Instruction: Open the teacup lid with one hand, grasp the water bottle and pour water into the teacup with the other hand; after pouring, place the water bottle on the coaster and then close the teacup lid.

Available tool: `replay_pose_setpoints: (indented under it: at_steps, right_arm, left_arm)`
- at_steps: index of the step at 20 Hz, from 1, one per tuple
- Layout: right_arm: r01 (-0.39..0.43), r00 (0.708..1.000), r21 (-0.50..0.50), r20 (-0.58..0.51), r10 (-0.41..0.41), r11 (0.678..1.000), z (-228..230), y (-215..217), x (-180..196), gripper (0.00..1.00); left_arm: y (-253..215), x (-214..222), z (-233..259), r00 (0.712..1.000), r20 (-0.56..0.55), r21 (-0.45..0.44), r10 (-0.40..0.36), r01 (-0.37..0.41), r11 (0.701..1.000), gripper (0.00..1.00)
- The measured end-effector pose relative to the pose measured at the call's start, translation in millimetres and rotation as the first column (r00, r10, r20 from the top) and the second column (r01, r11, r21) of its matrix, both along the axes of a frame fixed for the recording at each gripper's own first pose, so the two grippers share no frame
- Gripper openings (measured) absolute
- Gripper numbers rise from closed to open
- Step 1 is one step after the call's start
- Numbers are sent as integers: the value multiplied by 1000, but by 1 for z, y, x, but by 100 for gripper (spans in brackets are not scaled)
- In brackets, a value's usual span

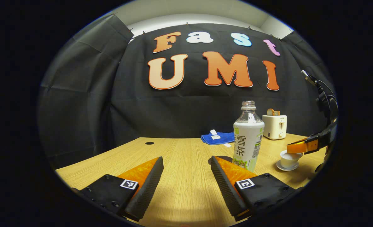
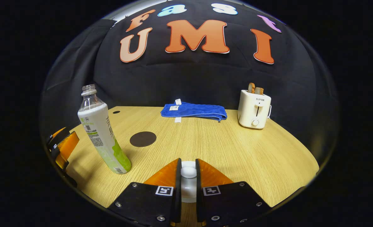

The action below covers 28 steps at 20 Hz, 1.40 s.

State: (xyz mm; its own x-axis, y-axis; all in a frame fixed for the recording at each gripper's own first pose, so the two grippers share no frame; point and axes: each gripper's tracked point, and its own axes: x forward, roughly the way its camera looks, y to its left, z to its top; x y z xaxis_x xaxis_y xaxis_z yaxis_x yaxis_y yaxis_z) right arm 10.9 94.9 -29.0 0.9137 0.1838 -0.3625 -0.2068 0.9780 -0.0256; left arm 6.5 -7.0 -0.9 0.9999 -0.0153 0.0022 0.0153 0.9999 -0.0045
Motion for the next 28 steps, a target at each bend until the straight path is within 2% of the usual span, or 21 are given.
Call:
replay_pose_setpoints:
  at_steps: [4,8,10,13,16,20,22,24,26,28]
  right_arm:
    - [-16,997,52,76,12,999,32,-7,-5,18]
    - [5,990,55,140,-13,998,52,-43,-11,18]
    - [41,985,46,165,-48,998,55,-71,-14,18]
    - [96,978,55,180,-105,994,50,-109,-16,18]
    - [126,976,96,163,-141,987,36,-132,-19,18]
    - [154,979,139,116,-171,978,5,-153,-23,18]
    - [174,976,176,103,-194,969,-8,-164,-24,18]
    - [176,974,235,99,-204,956,-2,-170,-26,18]
    - [200,967,183,122,-224,963,-2,-185,-27,18]
    - [192,966,197,133,-221,961,5,-186,-32,19]
  left_arm:
    - [5,1,0,1000,0,2,24,-24,1000,96]
    - [31,-1,-2,986,-9,10,168,-168,986,97]
    - [31,0,-2,982,-12,10,189,-189,982,97]
    - [17,1,-1,993,-6,7,117,-117,993,97]
    - [17,2,0,995,-1,3,99,-99,995,97]
    - [-11,0,-3,1000,-18,-11,-8,8,1000,96]
    - [-45,-7,2,996,-32,-36,-79,77,996,95]
    - [-73,-11,19,994,-2,2,-111,111,994,96]
    - [-99,-13,33,990,31,36,-134,133,990,96]
    - [-124,-13,38,986,42,44,-162,161,986,97]
